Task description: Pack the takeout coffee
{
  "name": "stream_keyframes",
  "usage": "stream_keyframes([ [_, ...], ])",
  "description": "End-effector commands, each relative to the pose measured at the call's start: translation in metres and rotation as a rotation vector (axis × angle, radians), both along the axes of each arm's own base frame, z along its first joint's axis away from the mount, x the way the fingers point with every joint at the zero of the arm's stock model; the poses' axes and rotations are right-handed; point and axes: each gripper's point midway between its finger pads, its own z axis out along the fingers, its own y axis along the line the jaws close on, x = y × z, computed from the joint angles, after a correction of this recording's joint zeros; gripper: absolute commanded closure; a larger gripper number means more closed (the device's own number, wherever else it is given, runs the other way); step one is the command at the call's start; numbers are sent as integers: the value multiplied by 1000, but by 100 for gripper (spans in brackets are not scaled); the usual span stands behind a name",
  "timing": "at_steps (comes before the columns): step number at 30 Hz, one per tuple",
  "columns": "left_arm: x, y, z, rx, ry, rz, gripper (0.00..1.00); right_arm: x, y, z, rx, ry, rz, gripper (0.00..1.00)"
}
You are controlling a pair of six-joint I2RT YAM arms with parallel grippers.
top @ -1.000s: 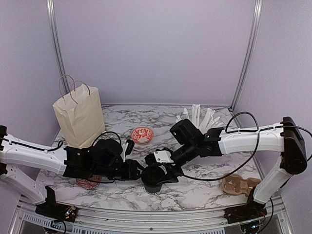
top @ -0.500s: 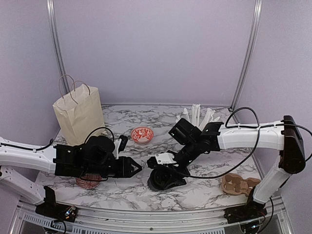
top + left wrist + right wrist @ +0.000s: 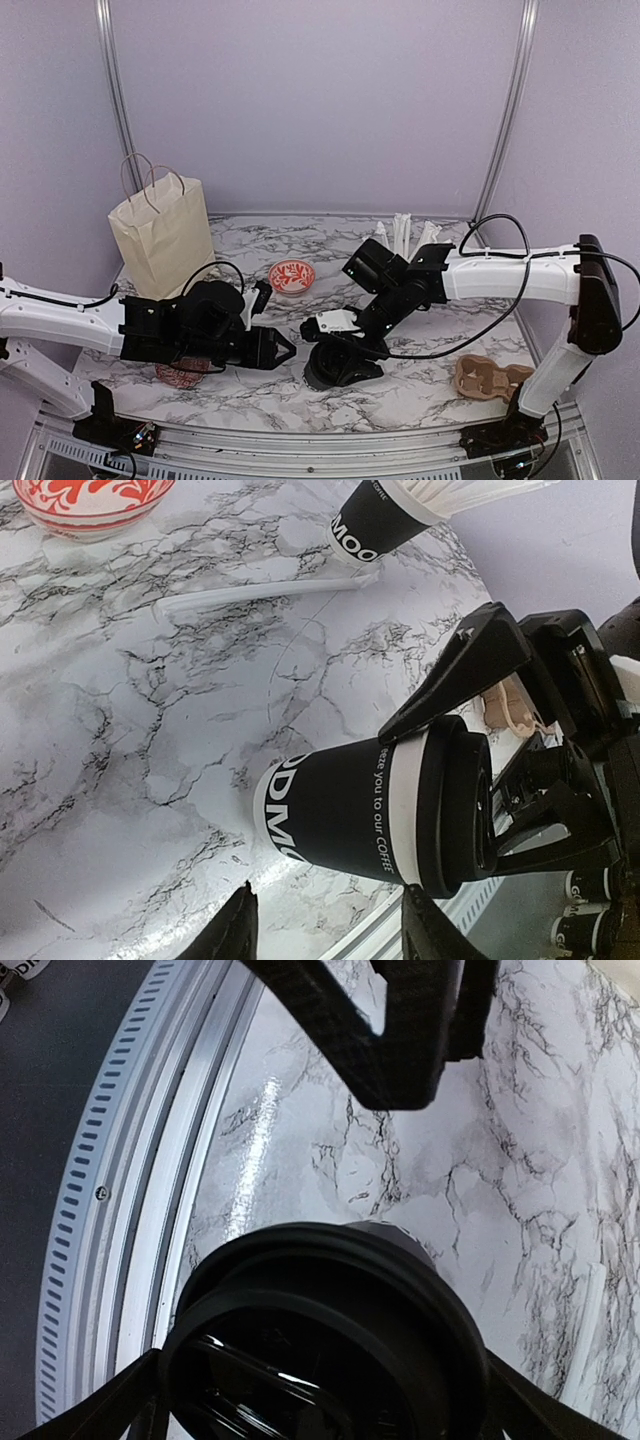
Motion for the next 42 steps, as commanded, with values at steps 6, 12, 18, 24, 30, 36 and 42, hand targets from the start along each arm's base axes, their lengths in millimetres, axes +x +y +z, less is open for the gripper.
stream_keyframes([
  [6, 2, -9, 23, -70, -56, -24, 48, 17, 26, 21, 9, 31, 13, 1],
  [12, 2, 3, 23, -75, -63, 2, 48, 20, 29, 29, 21, 29, -2, 1],
  [18, 5, 9, 19, -62, -72, 22, 46, 24, 17, 33, 0, -8, -59, 1],
  [24, 5, 6, 10, -28, -78, 3, 45, 18, -6, 21, -47, -9, -93, 1],
  [30, 2, -8, 10, -47, -51, -28, 44, 20, -17, 3, -69, -1, -116, 2],
  [36, 5, -16, 9, -63, -4, 9, 40, 12, -15, -10, -59, 45, -102, 4],
  [42, 12, -15, 6, -57, -8, 48, 41, -30, -14, 1, -19, 97, 19, 5],
])
